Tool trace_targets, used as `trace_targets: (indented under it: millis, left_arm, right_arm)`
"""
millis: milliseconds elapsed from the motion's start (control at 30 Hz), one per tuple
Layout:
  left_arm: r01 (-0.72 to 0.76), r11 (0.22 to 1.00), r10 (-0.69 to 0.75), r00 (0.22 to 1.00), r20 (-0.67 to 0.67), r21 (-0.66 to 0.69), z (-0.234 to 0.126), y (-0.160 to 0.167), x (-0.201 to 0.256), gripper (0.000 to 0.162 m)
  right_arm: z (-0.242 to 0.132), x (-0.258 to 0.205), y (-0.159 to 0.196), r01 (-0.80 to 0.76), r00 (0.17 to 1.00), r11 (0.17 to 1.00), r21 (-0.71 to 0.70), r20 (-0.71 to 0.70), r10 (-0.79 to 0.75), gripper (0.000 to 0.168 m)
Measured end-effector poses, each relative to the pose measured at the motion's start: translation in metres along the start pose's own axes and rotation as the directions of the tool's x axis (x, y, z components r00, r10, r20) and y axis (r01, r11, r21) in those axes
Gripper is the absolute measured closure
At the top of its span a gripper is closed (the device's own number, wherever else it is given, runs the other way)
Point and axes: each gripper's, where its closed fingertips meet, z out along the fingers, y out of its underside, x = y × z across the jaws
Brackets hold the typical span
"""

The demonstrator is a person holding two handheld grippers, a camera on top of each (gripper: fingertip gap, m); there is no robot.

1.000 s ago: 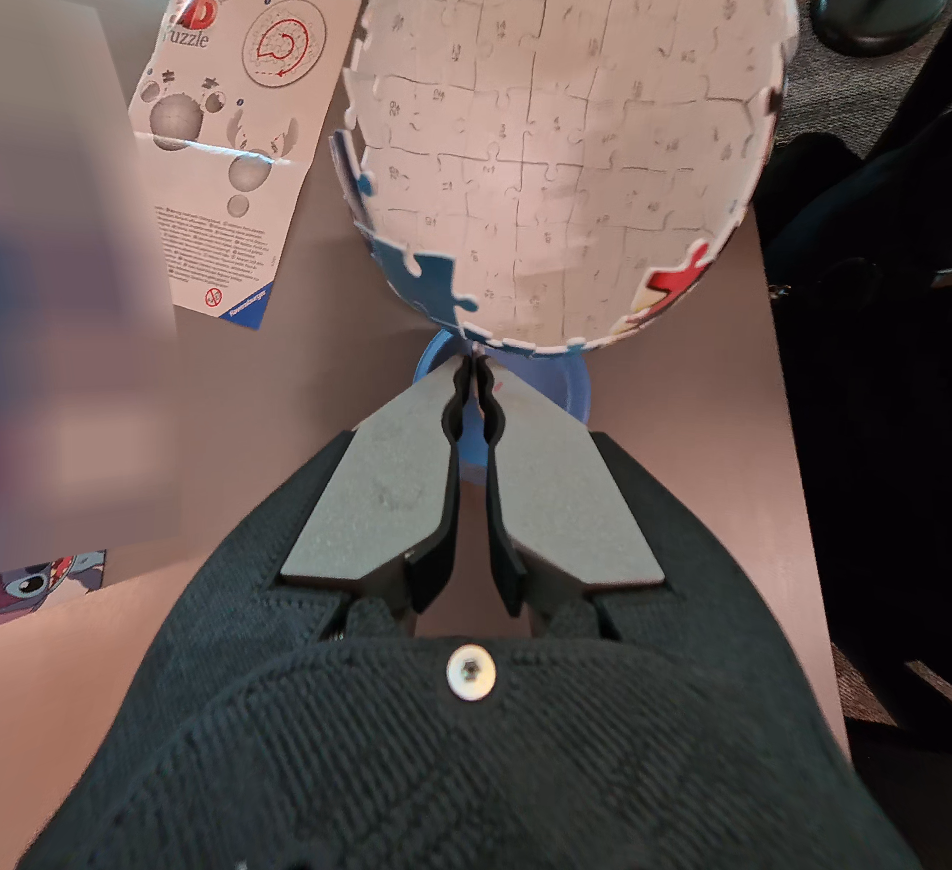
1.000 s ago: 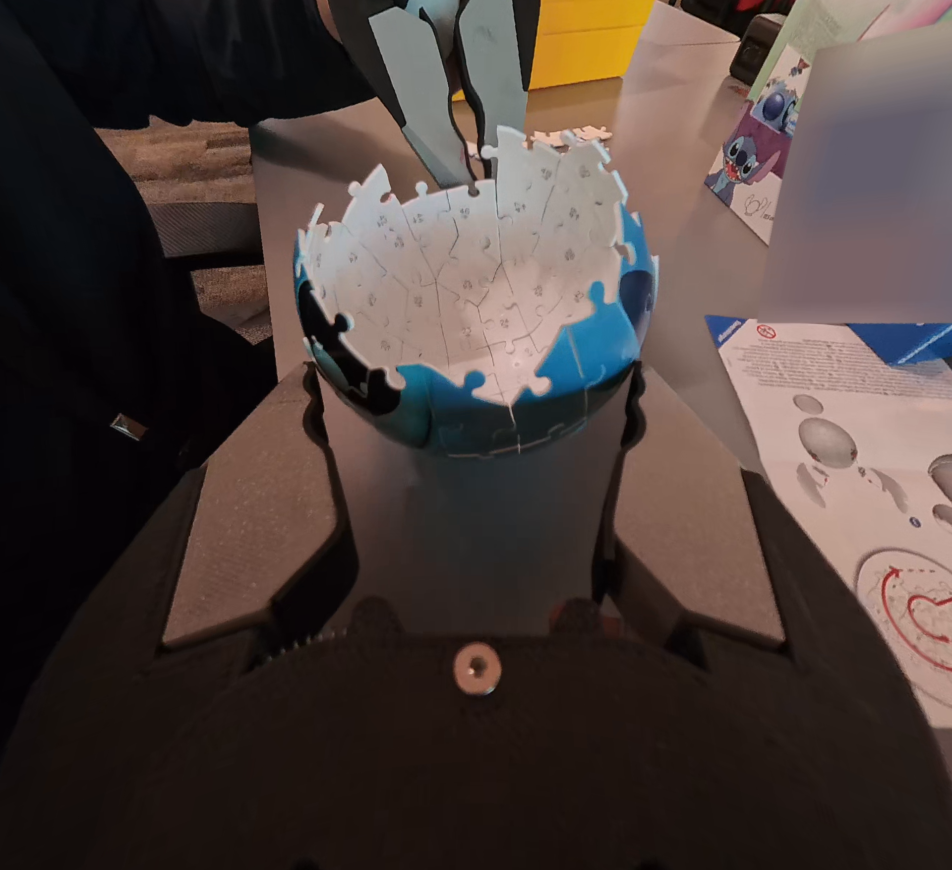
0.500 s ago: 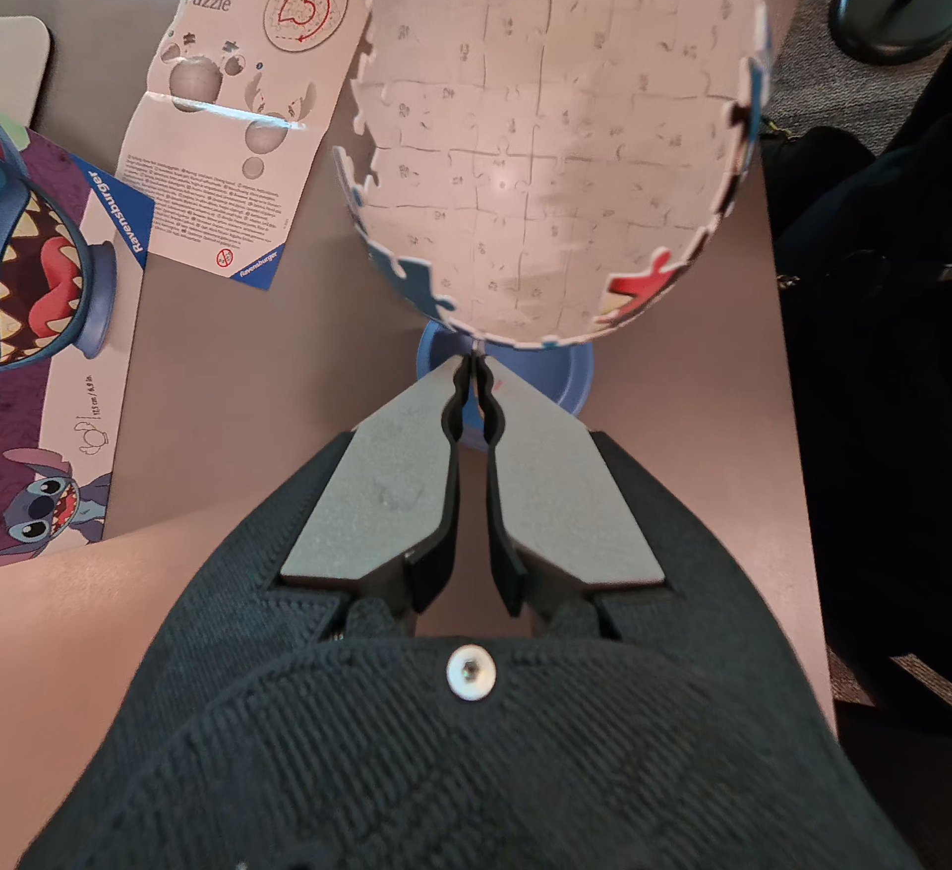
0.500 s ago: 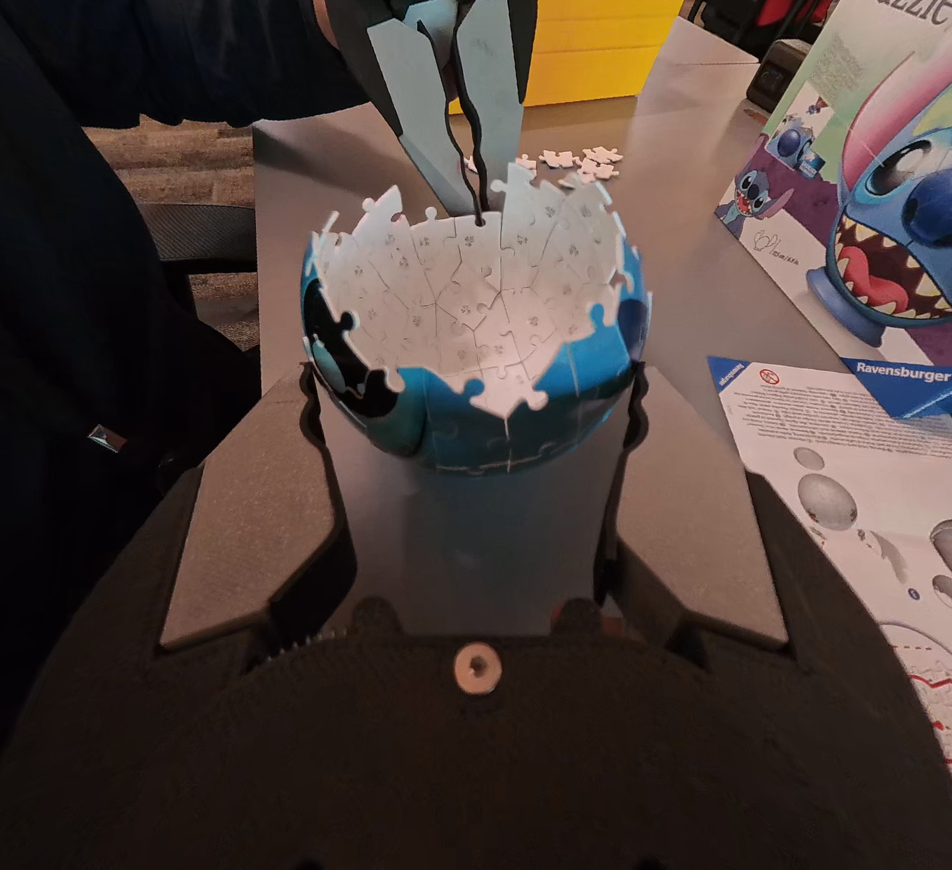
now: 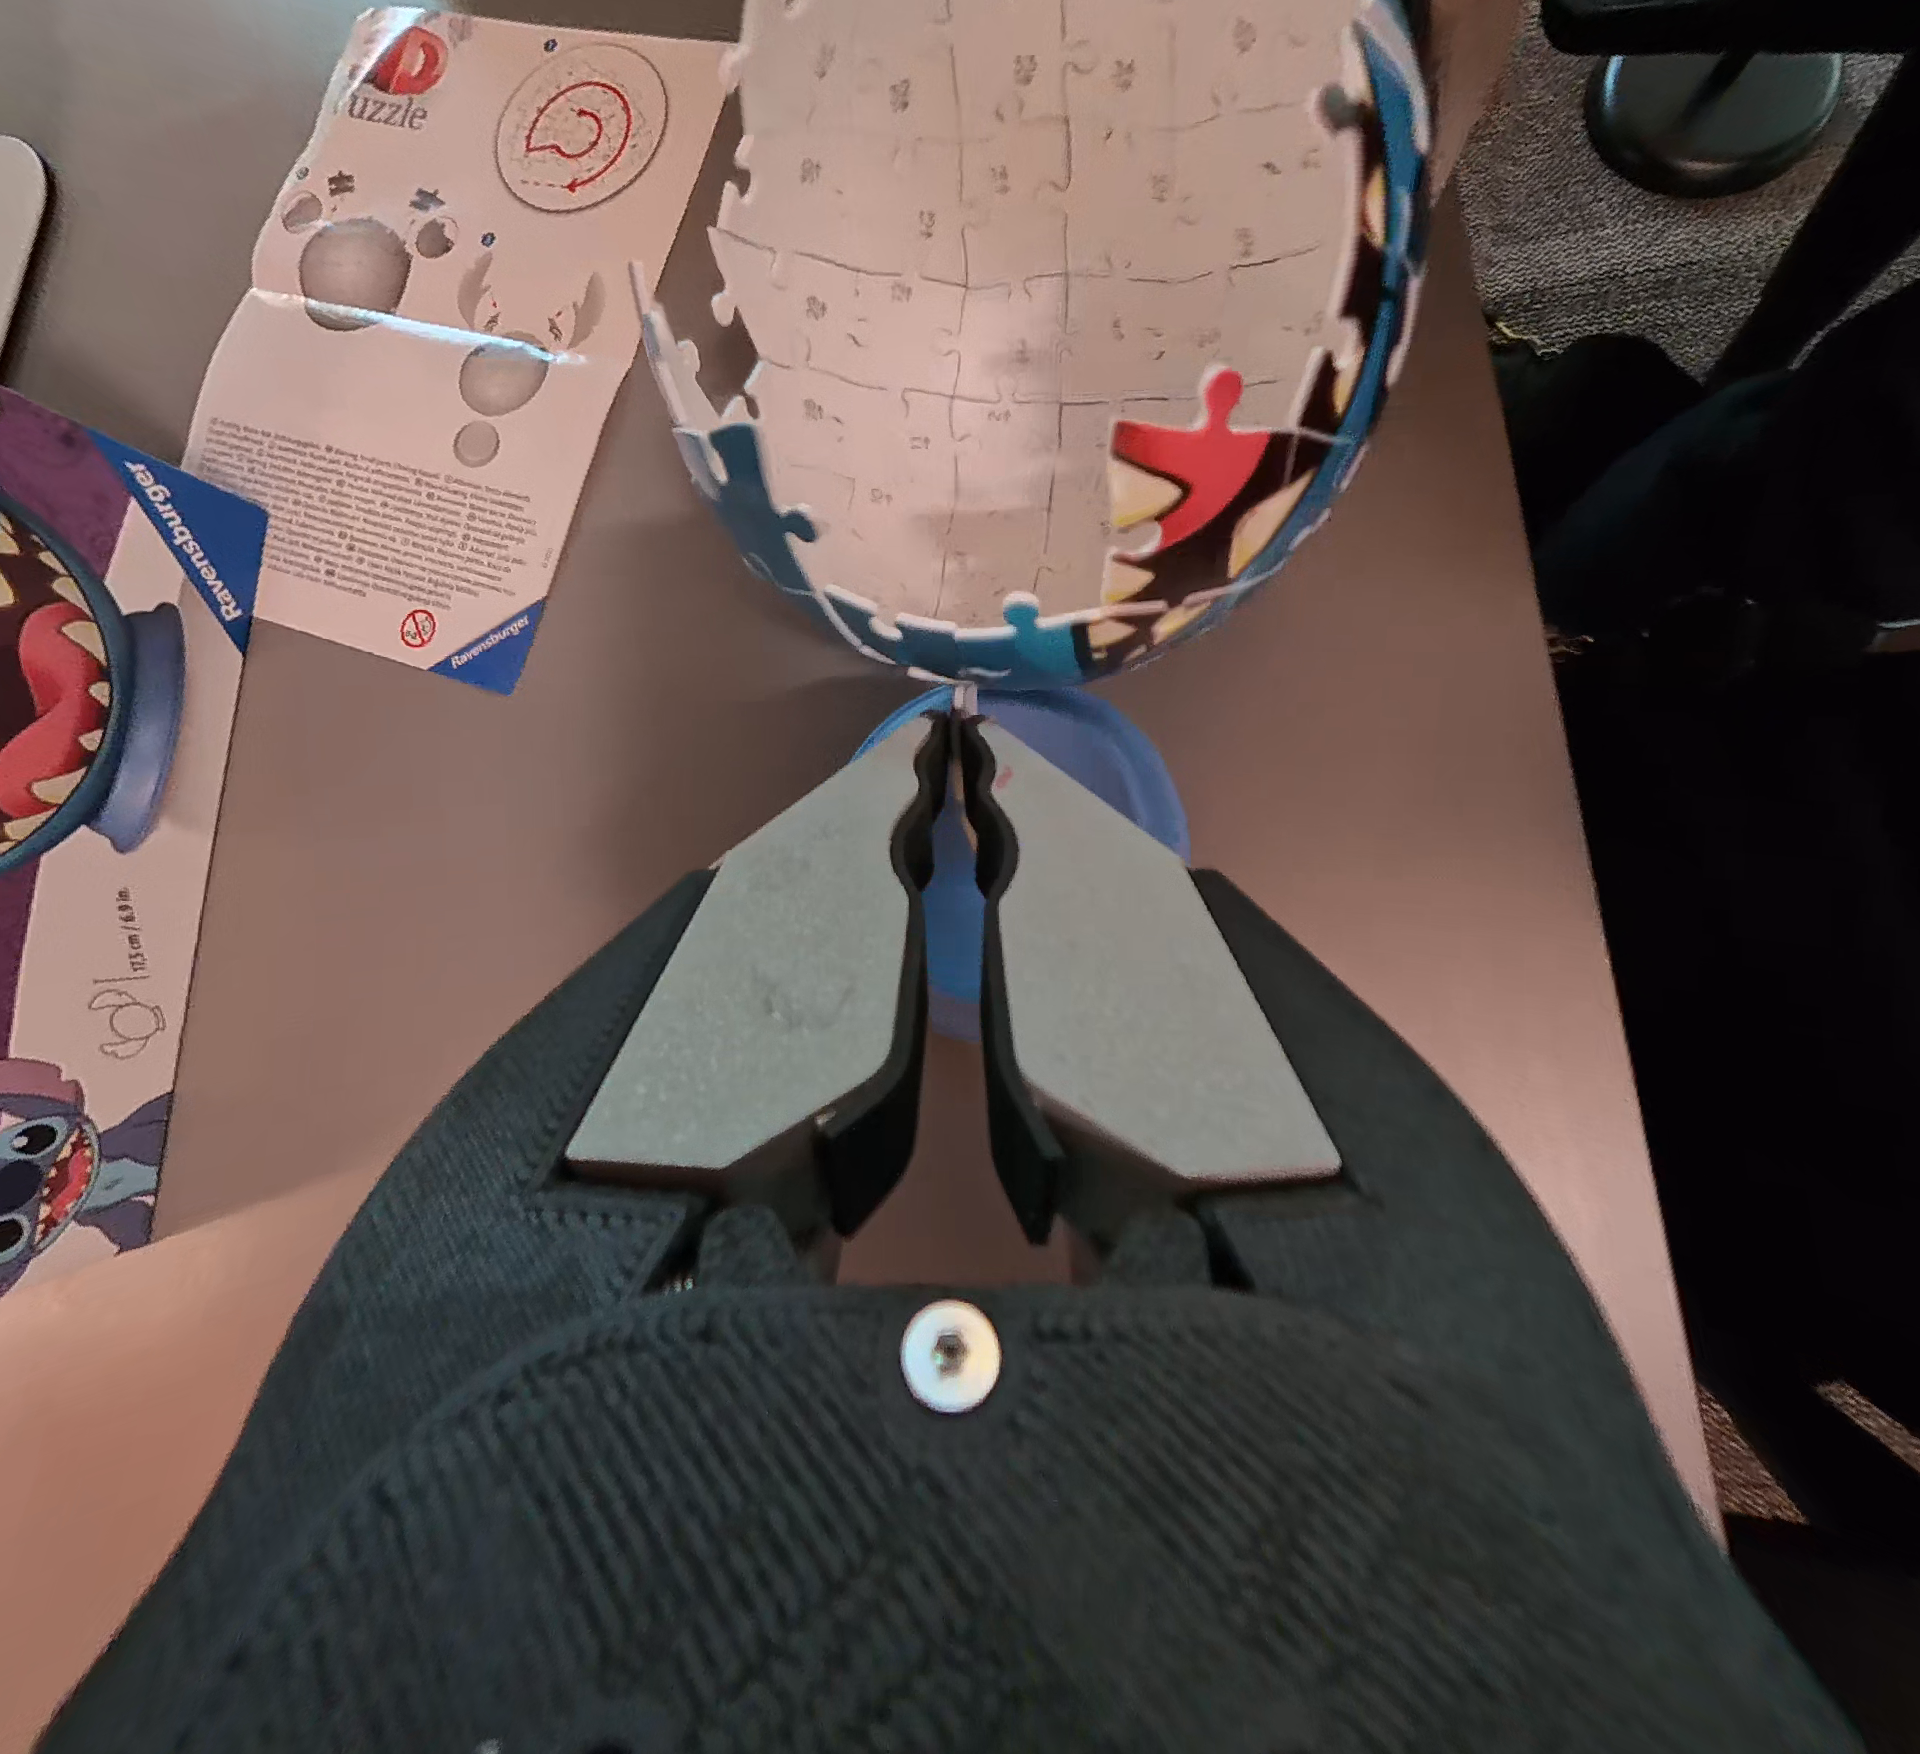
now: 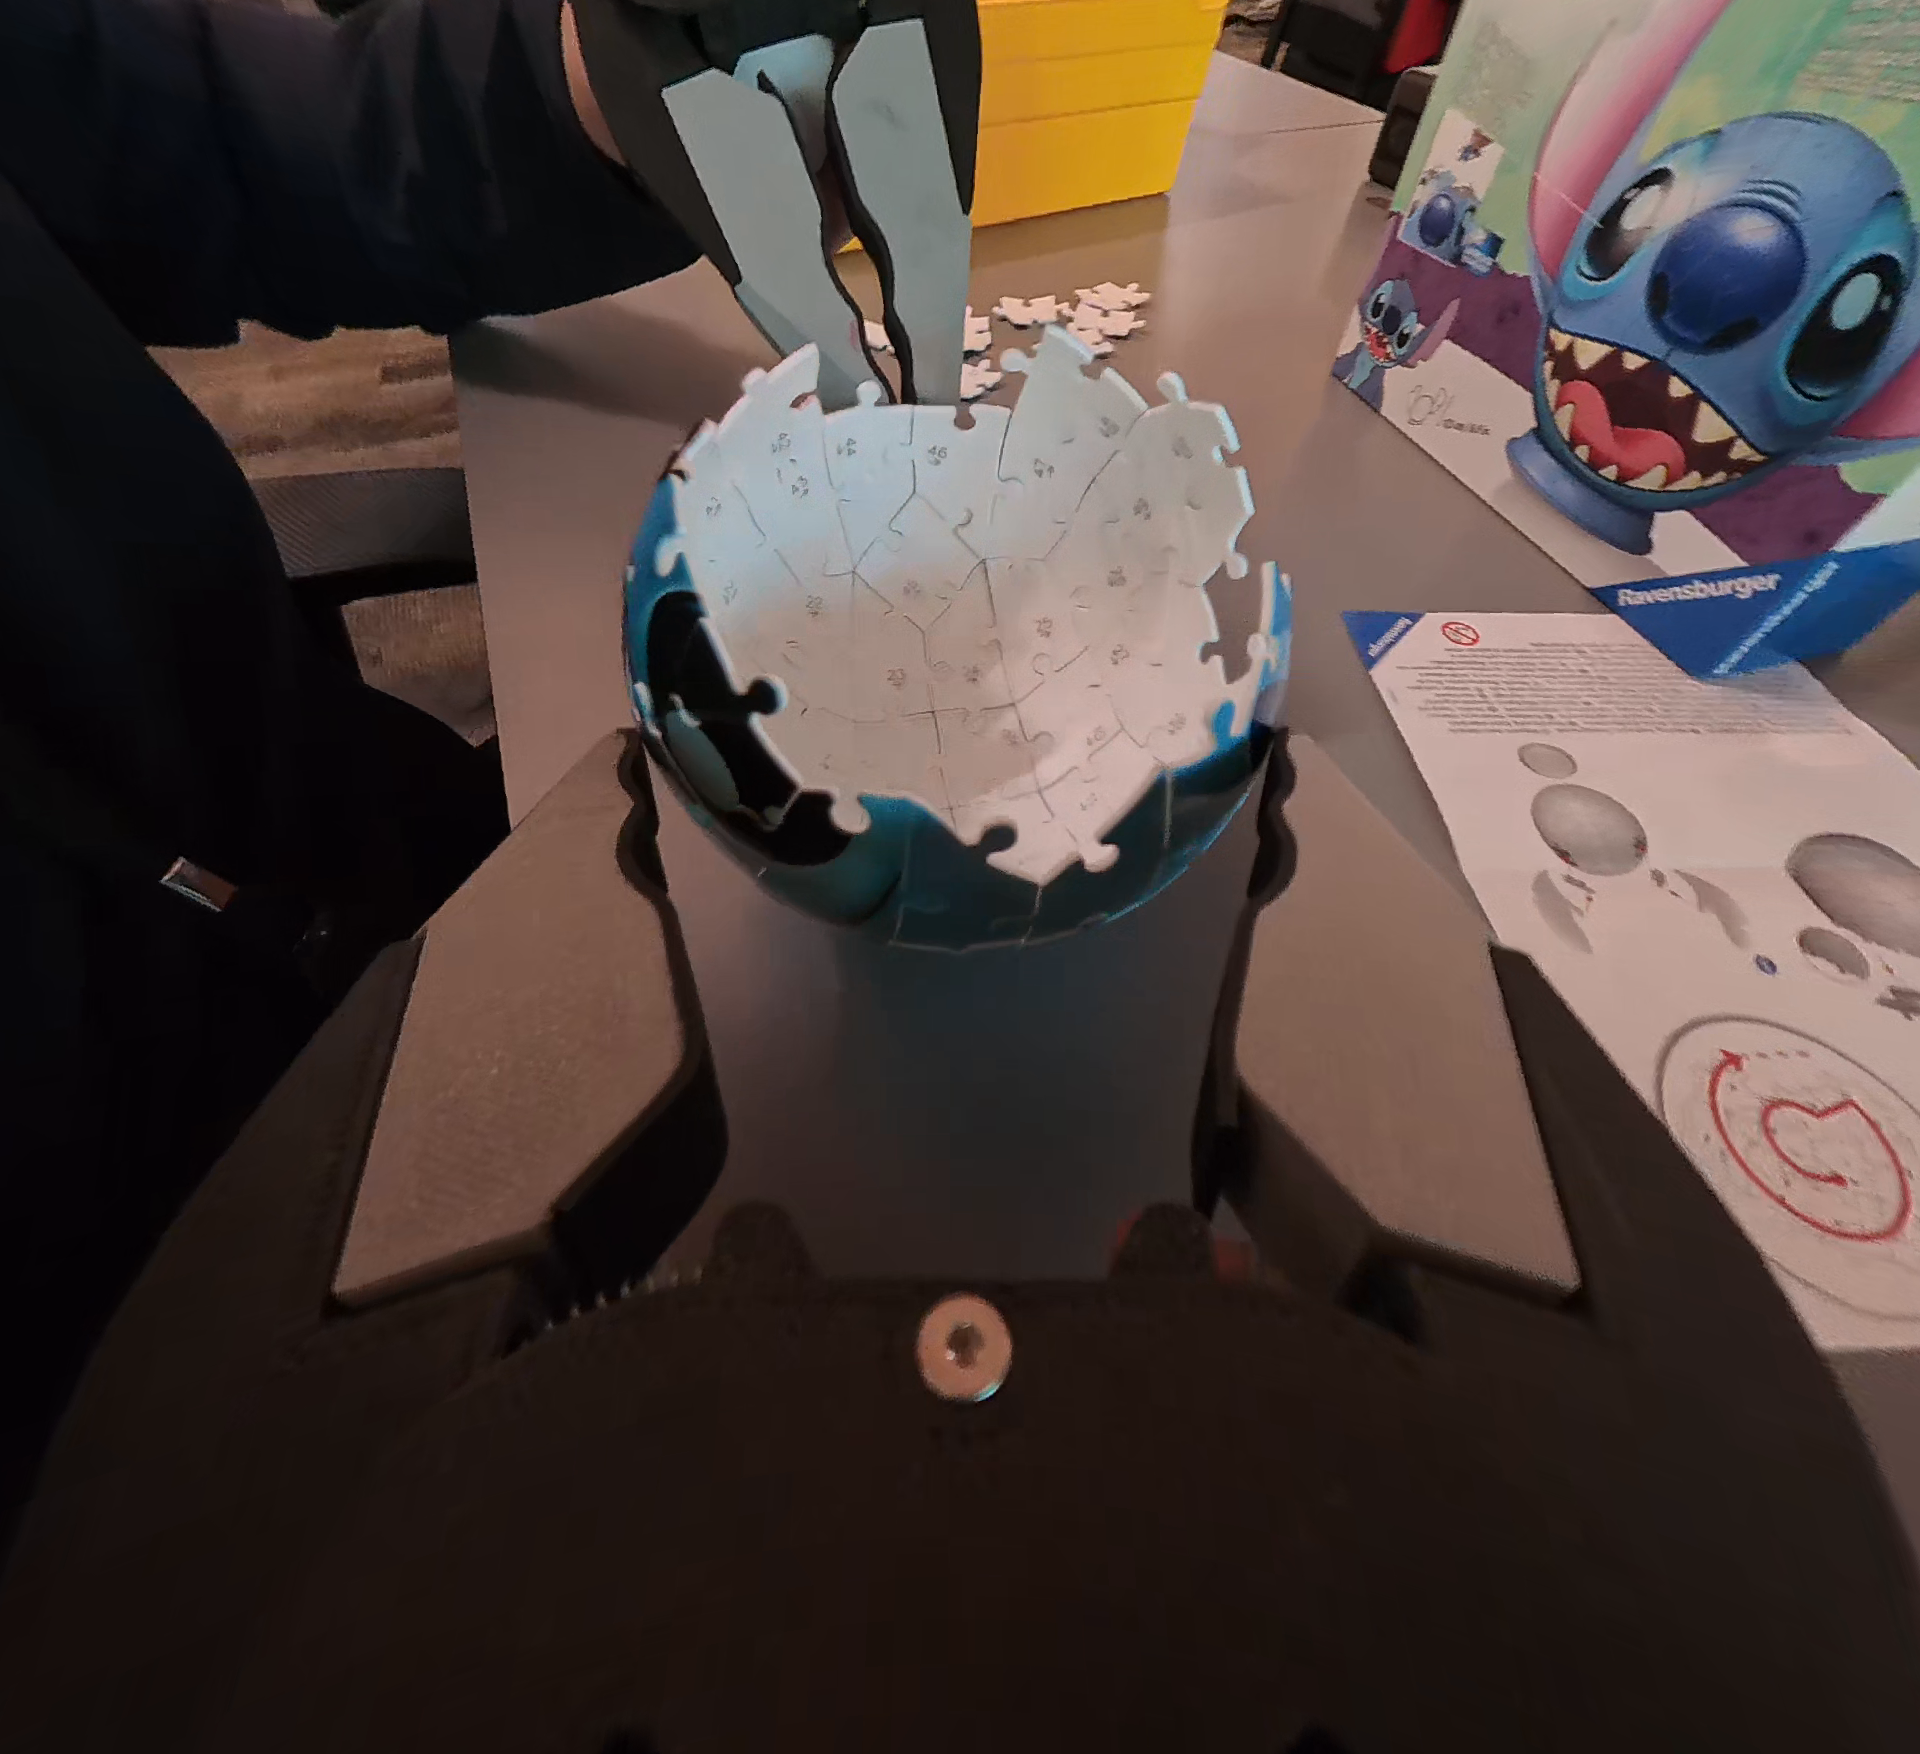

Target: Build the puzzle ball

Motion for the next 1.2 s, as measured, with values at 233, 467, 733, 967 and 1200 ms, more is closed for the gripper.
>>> trace_targets:
  millis: [233, 467, 733, 967, 1200]
  left_arm:
    - [0.057, 0.998, -0.058, 0.998, 0.019, 0.039, 0.0, 0.003, -0.012, 0.162]
    - [0.111, 0.99, -0.113, 0.994, 0.012, 0.089, 0.006, 0.007, -0.014, 0.162]
    - [0.126, 0.98, -0.13, 0.991, 0.017, 0.151, 0.001, 0.006, -0.012, 0.162]
    - [0.09, 0.982, -0.096, 0.995, 0.031, 0.164, 0.001, 0.005, -0.002, 0.162]
    - [0.03, 0.989, -0.034, 0.999, 0.022, 0.148, 0.008, 0.0, 0.015, 0.162]
  right_arm:
    - [-0.011, 0.002, -0.001, -0.01, 0.999, 1.0, 0.026, -0.046, 0.011, 0.058]
    - [-0.011, 0.005, 0.0, -0.027, 0.99, 0.999, 0.021, -0.139, 0.03, 0.058]
    - [-0.025, 0.003, -0.001, -0.1, 0.94, 0.992, 0.073, -0.318, 0.118, 0.059]
    - [-0.014, -0.041, 0.03, -0.178, 0.875, 0.982, 0.063, -0.446, 0.187, 0.058]
    - [-0.005, -0.052, 0.031, -0.222, 0.788, 0.962, 0.157, -0.552, 0.272, 0.064]
